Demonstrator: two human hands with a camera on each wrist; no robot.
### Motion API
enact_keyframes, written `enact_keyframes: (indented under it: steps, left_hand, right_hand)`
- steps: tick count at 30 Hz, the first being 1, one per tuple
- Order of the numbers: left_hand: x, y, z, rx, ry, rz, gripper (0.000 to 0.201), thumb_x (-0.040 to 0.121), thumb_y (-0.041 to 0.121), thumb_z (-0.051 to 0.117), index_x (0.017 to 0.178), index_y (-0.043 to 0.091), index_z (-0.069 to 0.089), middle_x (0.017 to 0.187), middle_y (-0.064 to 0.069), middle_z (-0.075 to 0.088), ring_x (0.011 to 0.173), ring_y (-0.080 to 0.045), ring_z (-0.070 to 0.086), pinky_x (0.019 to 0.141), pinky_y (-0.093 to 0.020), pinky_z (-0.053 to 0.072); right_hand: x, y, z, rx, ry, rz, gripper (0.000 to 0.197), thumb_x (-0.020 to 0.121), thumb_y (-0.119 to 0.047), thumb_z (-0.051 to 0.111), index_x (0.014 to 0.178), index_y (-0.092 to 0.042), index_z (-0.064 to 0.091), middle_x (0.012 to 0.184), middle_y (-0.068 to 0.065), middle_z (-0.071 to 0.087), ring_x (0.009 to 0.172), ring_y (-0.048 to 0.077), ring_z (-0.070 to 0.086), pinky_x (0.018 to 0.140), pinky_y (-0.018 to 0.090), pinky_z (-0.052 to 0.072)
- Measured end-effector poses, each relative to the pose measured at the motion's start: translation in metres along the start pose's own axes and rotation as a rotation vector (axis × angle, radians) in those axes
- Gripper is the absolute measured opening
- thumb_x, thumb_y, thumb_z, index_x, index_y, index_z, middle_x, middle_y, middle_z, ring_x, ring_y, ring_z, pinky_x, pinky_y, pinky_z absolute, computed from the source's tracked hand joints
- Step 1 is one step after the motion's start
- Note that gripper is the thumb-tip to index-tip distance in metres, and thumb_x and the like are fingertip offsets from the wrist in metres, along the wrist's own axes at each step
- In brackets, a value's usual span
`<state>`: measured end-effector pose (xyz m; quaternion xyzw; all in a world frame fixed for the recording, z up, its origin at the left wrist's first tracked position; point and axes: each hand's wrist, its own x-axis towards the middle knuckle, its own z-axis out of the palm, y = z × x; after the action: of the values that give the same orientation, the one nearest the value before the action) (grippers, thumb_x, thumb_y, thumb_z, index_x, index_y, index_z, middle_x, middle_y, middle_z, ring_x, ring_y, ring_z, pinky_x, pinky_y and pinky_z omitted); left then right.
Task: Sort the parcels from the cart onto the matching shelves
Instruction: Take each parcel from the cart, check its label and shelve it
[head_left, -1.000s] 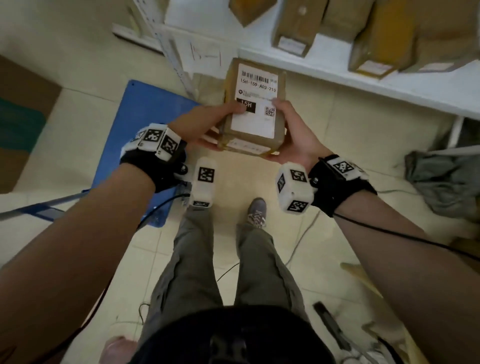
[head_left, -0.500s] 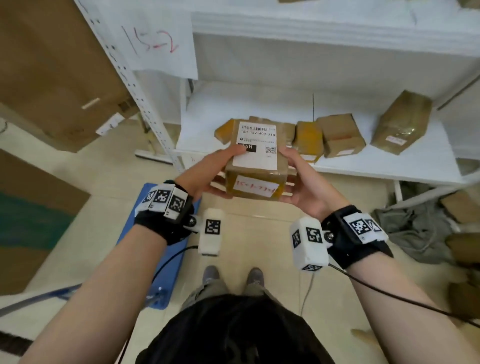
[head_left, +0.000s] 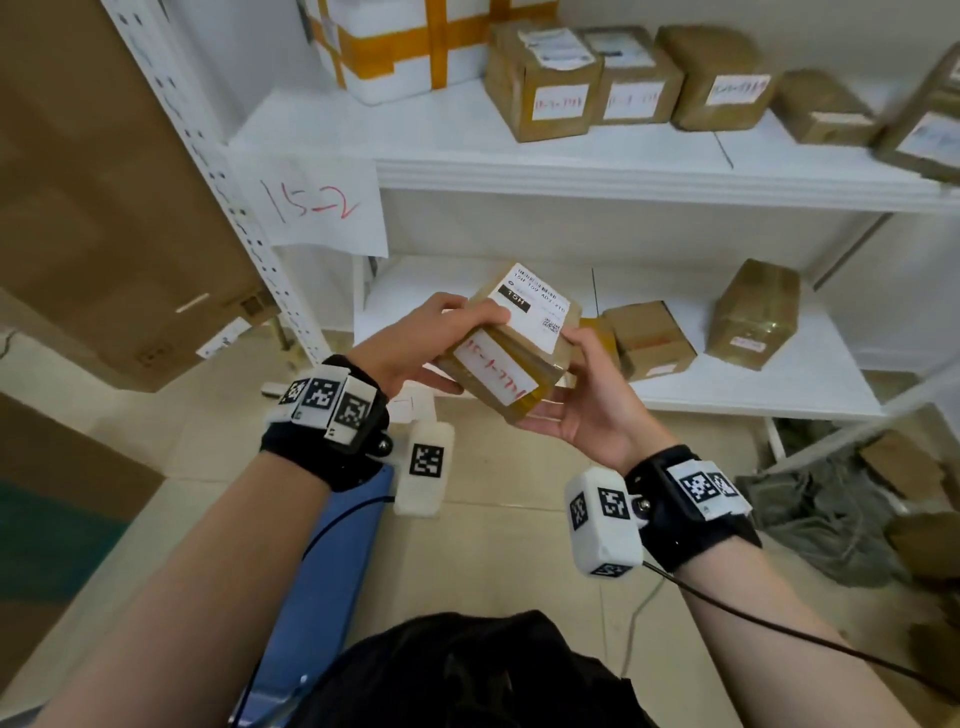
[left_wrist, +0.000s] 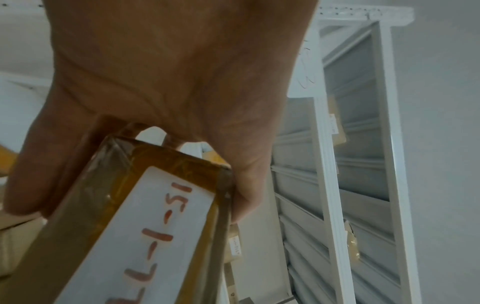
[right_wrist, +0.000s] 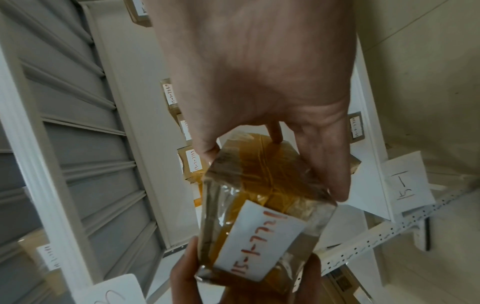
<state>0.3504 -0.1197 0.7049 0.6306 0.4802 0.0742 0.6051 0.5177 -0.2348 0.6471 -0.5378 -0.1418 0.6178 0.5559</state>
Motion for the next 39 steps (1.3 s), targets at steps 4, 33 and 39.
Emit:
enact_keyframes:
  steps: [4,33,39]
  left_hand:
    - [0.006,0.017,-0.005,0.050,0.080,0.012,0.074,0.079,0.058,0.070,0.139,0.028,0.040,0.101,-0.002,0.073,0.093,-0.019,0.072,0.076,-0.040,0.063]
    - [0.033,0.065,0.045,0.110,0.097,0.239,0.048,0.096,0.063,0.039,0.129,0.029,0.048,0.118,0.002,0.059,0.103,-0.017,0.064,0.082,-0.036,0.058]
    - [0.065,0.039,0.057,0.002,0.017,0.022,0.084,0.070,0.087,0.051,0.124,0.023,0.048,0.109,-0.006,0.069,0.099,-0.022,0.069,0.078,-0.043,0.062]
  right_hand:
    - [0.009,-0.013,-0.002,-0.011,-0.009,0.000,0.051,0.095,-0.047,0.059,0.130,-0.010,0.059,0.106,0.018,0.070,0.098,0.039,0.072,0.086,0.052,0.060]
    - [0.040,-0.073,-0.052,0.004,-0.060,0.034,0.052,0.095,-0.061,0.051,0.121,-0.020,0.070,0.113,0.011,0.074,0.100,0.028,0.071,0.080,0.042,0.060]
    - [0.045,-0.063,-0.080,-0.119,0.071,-0.033,0.033,0.096,-0.032,0.066,0.126,-0.022,0.057,0.111,0.004,0.066,0.100,0.027,0.065,0.081,0.045,0.061]
